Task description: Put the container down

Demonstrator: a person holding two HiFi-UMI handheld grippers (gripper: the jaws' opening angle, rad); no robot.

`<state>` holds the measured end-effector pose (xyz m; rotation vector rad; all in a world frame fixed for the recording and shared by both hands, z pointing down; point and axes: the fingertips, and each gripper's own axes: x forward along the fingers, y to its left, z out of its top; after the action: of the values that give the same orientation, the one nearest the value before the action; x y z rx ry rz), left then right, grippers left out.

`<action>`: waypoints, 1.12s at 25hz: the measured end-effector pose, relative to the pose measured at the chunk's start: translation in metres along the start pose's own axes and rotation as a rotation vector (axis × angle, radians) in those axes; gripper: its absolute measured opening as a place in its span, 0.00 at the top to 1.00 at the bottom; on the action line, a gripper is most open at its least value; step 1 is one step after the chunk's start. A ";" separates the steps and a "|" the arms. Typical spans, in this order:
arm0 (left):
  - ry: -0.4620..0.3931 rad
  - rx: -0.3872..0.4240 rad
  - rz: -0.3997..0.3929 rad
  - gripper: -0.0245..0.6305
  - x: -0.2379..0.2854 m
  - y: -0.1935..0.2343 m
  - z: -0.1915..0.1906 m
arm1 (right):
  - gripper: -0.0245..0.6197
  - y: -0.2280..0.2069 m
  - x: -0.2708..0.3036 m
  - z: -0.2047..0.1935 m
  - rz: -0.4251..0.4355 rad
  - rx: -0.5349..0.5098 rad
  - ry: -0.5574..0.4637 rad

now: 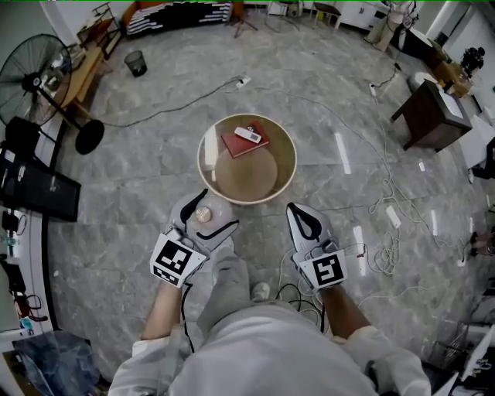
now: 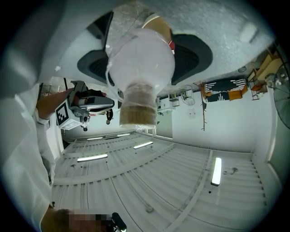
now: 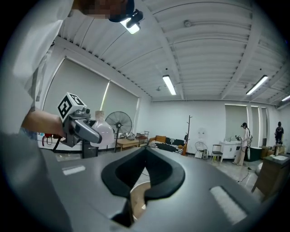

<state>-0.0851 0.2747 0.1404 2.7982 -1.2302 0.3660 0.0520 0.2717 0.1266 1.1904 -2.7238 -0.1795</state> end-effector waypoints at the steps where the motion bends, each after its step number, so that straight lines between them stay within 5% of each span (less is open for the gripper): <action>1: 0.000 0.002 -0.004 0.34 0.008 0.012 -0.004 | 0.95 -0.004 0.014 -0.003 -0.002 0.002 0.006; 16: 0.020 0.010 -0.156 0.34 0.170 0.153 -0.077 | 0.95 -0.098 0.206 -0.063 -0.116 0.014 0.050; 28: 0.133 0.017 -0.193 0.34 0.354 0.160 -0.234 | 0.95 -0.195 0.270 -0.238 -0.116 0.052 0.117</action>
<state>-0.0157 -0.0527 0.4468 2.8211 -0.9261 0.5406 0.0583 -0.0696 0.3531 1.3305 -2.5759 -0.0518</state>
